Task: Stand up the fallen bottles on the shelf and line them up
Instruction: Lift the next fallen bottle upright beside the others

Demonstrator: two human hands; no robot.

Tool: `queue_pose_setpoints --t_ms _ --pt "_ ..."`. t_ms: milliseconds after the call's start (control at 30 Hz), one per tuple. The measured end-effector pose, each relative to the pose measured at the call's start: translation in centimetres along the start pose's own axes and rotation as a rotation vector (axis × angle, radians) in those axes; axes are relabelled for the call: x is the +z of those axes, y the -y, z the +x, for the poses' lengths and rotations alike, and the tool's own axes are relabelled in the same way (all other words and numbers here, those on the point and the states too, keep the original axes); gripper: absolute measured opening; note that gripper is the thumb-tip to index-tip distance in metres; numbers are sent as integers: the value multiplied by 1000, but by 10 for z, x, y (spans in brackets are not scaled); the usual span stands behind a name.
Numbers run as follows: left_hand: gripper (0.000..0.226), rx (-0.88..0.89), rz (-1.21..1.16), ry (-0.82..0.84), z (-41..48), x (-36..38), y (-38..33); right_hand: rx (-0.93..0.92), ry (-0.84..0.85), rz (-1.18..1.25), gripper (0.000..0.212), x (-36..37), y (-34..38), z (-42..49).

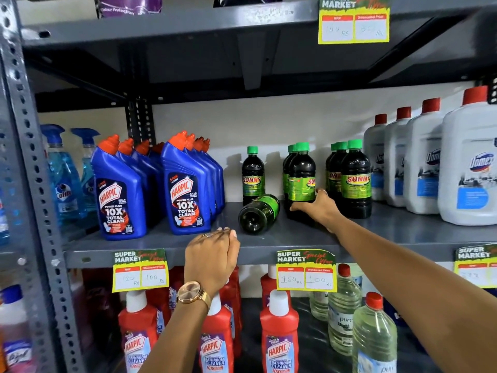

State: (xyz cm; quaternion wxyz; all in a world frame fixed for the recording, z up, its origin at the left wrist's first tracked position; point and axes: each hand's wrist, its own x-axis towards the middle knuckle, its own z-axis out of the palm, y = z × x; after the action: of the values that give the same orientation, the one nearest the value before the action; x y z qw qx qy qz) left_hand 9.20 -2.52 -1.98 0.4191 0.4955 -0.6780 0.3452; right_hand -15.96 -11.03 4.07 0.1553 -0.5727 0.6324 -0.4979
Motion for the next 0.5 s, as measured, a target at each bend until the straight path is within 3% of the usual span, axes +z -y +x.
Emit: queue_pose_setpoints --t_ms 67,267,433,500 --pt "41 2 -4 -10 0 0 0 2 14 37 66 -1 -1 0" --pt "43 6 -15 -19 0 1 1 -11 -67 -85 101 -3 0 -4" --pt "43 3 -18 -28 -1 2 0 19 -20 -8 67 -4 -1 -1" --pt "43 4 -15 -36 -1 2 0 9 -27 -39 66 -4 -3 -2"
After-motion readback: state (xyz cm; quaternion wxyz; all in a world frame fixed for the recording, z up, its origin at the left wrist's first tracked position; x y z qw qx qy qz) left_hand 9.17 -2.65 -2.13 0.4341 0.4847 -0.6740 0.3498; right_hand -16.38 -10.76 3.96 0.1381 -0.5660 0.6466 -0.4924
